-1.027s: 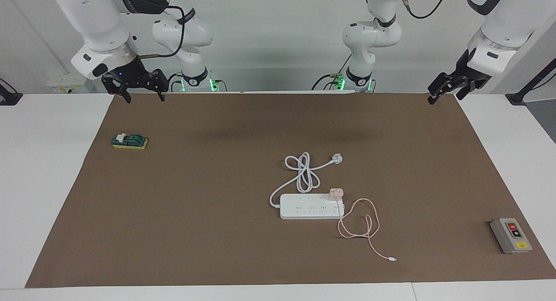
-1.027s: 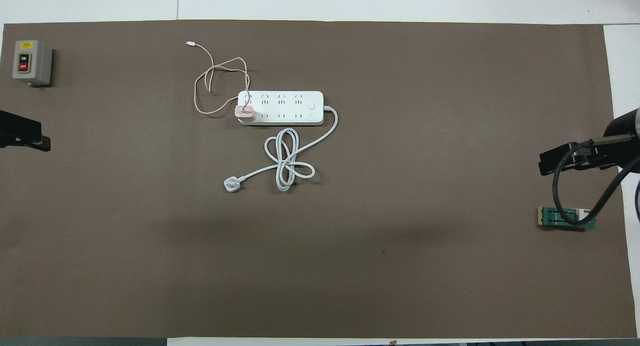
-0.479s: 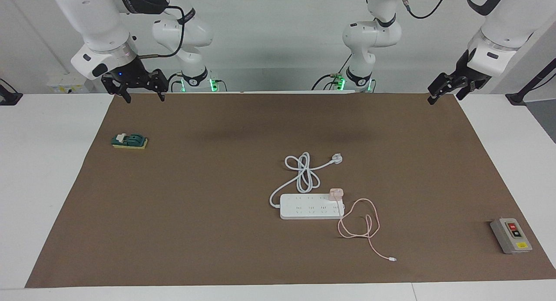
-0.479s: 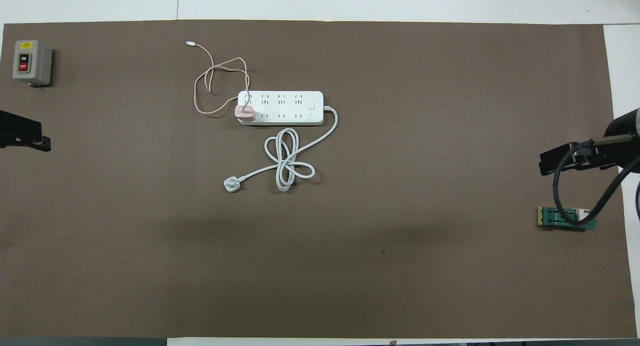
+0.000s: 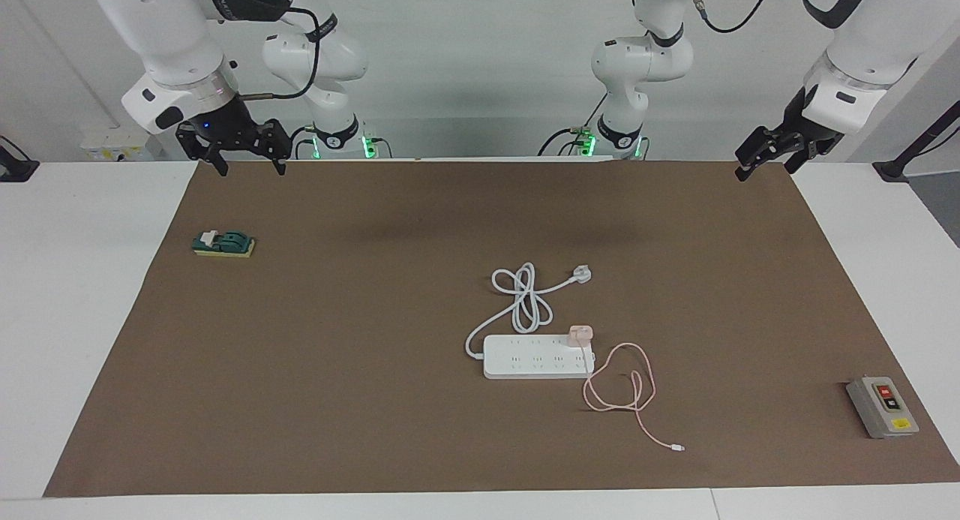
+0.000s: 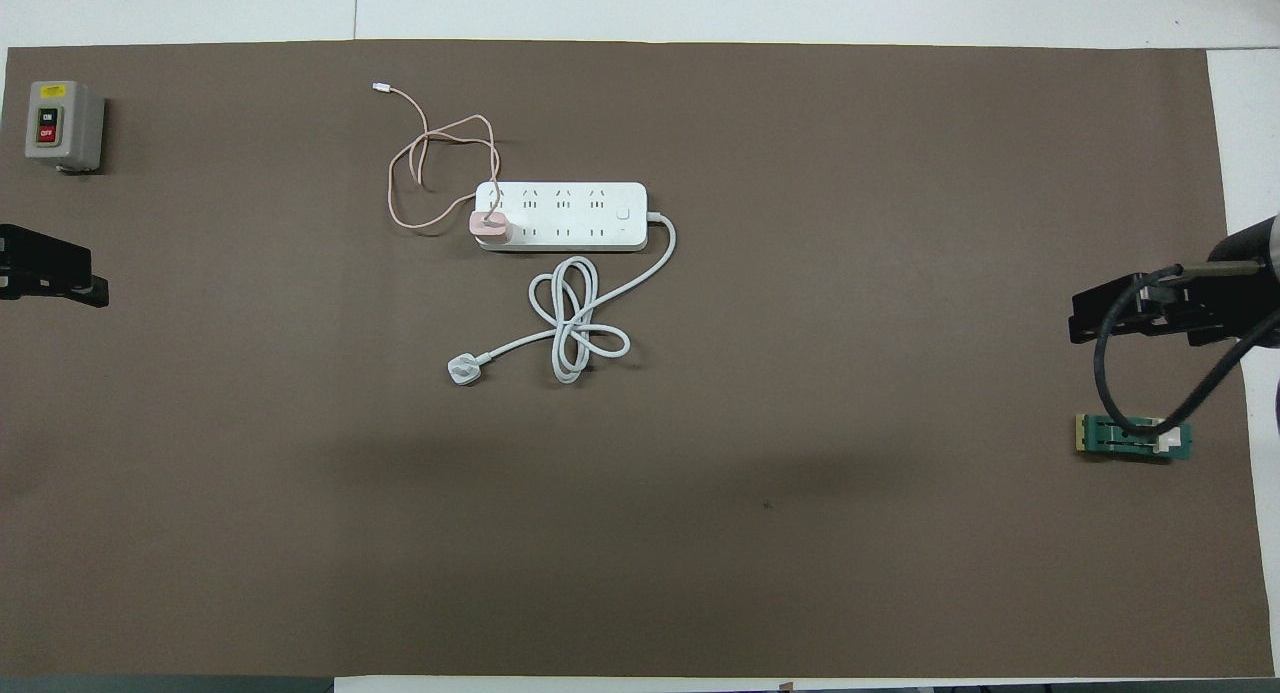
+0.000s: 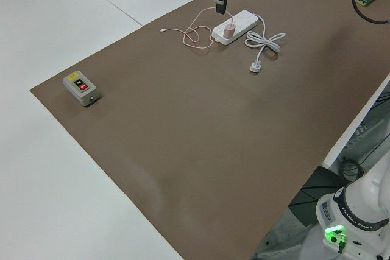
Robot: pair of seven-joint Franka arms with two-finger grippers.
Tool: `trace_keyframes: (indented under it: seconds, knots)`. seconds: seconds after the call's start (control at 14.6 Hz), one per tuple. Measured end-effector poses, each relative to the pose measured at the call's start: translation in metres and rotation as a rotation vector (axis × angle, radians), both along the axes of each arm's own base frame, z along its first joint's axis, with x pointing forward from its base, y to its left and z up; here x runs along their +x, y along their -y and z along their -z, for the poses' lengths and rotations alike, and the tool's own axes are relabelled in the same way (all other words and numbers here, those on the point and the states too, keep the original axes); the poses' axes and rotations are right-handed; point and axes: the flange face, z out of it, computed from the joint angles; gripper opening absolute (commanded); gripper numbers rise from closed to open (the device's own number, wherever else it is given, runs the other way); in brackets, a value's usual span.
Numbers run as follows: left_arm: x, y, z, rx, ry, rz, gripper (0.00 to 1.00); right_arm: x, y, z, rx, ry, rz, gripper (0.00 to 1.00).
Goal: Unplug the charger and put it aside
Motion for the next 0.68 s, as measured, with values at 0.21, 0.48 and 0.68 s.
trace_keyframes:
  seconds: [0.21, 0.48, 0.68]
  knots:
    - [-0.002, -0.003, -0.004, 0.000, 0.013, -0.007, 1.00, 0.008, -0.037, 0.028, 0.077, -0.020, 0.267, 1.00]
    - [0.000, -0.002, 0.001, -0.001, 0.013, -0.038, 1.00, 0.035, -0.109, 0.083, 0.193, -0.106, 0.601, 1.00]
    - [0.016, 0.011, 0.025, -0.019, -0.022, -0.166, 1.00, 0.053, -0.160, 0.121, 0.267, -0.168, 0.823, 1.00]
